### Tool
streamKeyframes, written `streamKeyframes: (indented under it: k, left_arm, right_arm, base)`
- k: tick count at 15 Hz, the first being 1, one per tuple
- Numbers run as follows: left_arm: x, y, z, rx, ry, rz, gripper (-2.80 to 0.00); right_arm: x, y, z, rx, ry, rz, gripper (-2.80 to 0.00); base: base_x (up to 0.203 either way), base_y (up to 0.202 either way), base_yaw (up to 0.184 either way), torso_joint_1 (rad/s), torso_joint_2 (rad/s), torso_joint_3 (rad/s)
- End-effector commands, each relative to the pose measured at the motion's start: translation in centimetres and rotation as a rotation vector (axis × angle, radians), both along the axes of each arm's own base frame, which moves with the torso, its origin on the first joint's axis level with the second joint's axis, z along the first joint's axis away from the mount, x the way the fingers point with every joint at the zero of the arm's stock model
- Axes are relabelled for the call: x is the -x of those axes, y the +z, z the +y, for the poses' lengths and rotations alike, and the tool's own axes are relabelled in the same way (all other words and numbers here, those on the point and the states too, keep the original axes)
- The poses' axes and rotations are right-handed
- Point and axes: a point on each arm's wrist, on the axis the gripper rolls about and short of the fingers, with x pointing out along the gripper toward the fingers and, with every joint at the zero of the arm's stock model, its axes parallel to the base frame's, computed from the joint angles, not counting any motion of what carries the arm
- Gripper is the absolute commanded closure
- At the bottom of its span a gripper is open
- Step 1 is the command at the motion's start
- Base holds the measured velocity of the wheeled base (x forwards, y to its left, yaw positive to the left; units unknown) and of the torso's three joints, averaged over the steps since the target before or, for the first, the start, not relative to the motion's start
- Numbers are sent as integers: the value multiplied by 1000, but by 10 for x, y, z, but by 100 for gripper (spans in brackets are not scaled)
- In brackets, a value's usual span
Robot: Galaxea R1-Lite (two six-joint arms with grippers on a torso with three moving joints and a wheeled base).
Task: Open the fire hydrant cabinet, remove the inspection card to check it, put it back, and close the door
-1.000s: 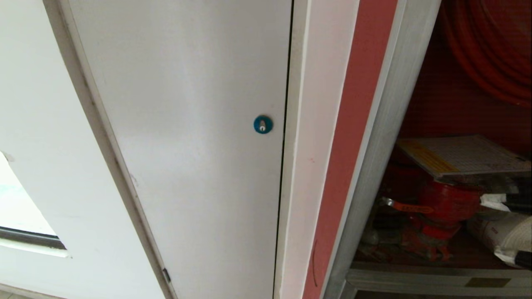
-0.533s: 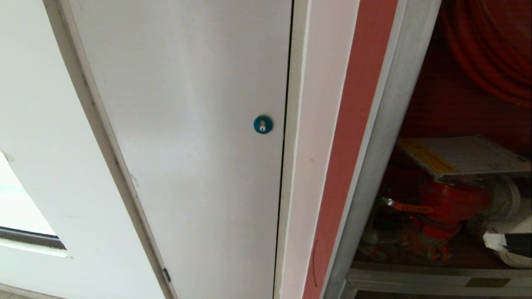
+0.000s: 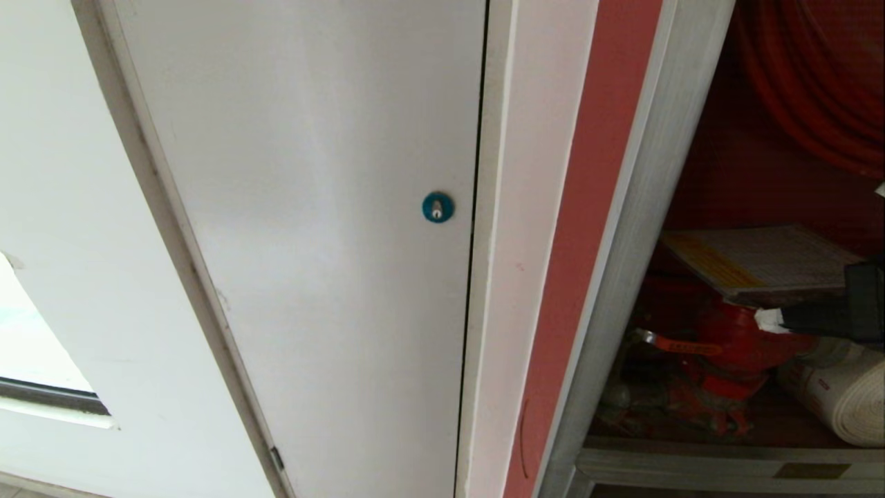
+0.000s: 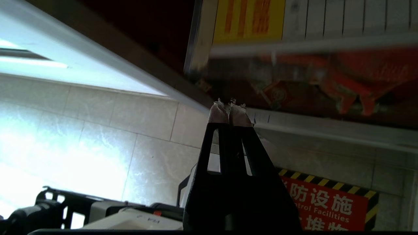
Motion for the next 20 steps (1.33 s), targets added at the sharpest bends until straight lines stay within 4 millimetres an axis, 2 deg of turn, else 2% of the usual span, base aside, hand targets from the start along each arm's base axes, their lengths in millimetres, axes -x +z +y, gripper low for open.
streamKeyframes:
  k: [1,8,13,17,20]
  left_arm:
    - [0,0,0,0,0,1,0]
    - [0,0,0,0,0,1,0]
    - [0,0,0,0,0,1,0]
    - [0,0,0,0,0,0,0]
    - [0,0,0,0,0,1,0]
  right_arm:
    - [-14,-2,1,0,0,29,0]
    - [-36,1,2,10,-12,32,0]
    - [-35,2,2,14,-17,29,0]
    - [-17,6,1,10,-14,1,0]
    - [11,10,-1,6,-14,-47,0]
  base:
    - [0,0,0,0,0,0]
    - [0,0,0,0,0,0]
    - [0,0,0,0,0,0]
    - [0,0,0,0,0,0]
    - [0,0,0,0,0,0]
